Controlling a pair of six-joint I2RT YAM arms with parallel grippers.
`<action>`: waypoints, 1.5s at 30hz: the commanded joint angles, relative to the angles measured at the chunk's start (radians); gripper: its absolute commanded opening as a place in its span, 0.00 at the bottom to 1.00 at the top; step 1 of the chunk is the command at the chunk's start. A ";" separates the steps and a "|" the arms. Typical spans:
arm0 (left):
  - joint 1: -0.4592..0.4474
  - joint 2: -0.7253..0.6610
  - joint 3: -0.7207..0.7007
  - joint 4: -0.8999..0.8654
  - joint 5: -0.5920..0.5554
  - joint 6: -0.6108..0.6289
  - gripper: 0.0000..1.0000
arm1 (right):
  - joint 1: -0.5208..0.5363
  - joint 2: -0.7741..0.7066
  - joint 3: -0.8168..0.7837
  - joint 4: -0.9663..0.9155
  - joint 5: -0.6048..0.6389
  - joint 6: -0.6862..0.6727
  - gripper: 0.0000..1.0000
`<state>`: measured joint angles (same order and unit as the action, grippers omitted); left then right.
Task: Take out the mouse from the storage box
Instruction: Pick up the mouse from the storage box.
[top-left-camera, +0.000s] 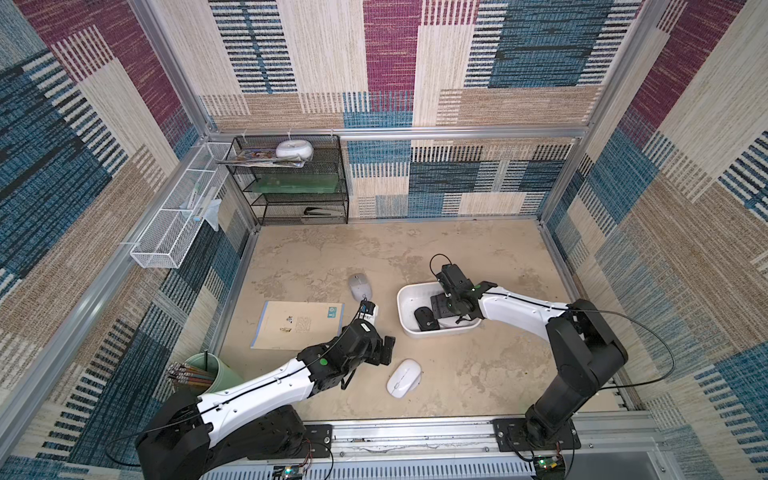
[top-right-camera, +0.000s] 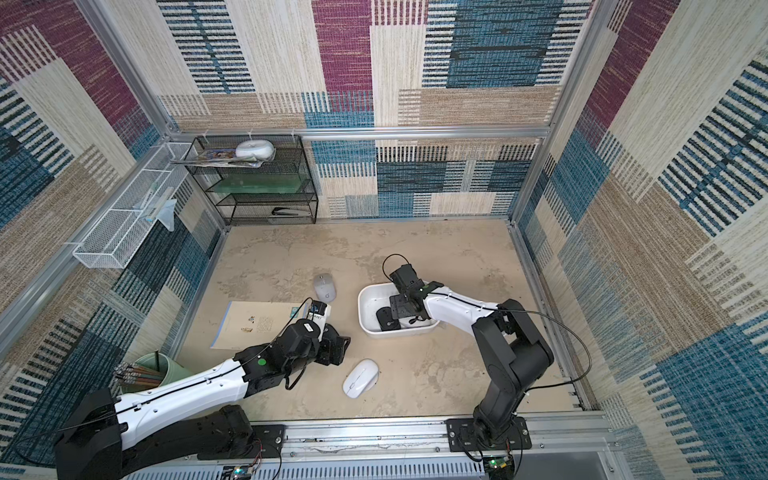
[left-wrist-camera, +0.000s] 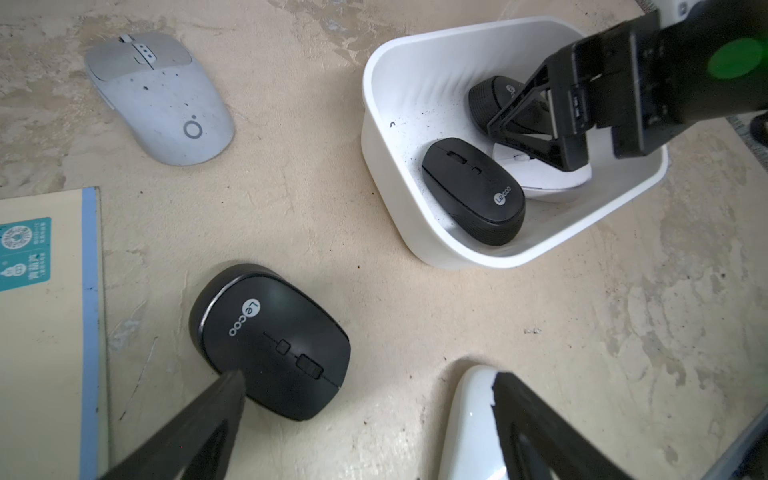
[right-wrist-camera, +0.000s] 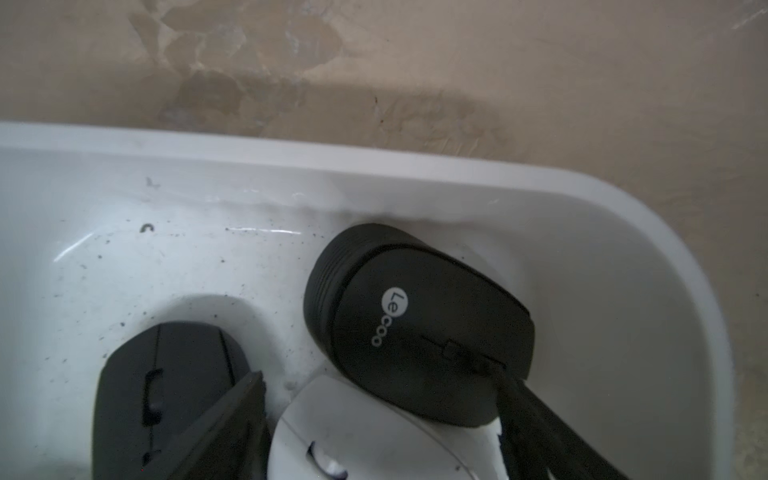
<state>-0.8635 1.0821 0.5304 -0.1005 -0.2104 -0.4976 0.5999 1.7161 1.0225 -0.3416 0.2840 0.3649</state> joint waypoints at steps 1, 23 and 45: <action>0.003 0.010 -0.001 0.028 0.012 -0.004 0.97 | 0.005 0.036 0.008 -0.014 0.007 -0.001 0.88; 0.020 0.012 -0.012 0.058 0.013 0.018 0.98 | 0.055 -0.036 -0.002 0.073 -0.100 -0.143 0.91; 0.034 -0.017 -0.033 0.077 0.038 0.054 0.99 | -0.006 0.123 0.065 0.128 -0.195 -0.328 0.88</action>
<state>-0.8318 1.0657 0.4973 -0.0452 -0.1833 -0.4557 0.5961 1.8267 1.0927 -0.1879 0.0994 0.0479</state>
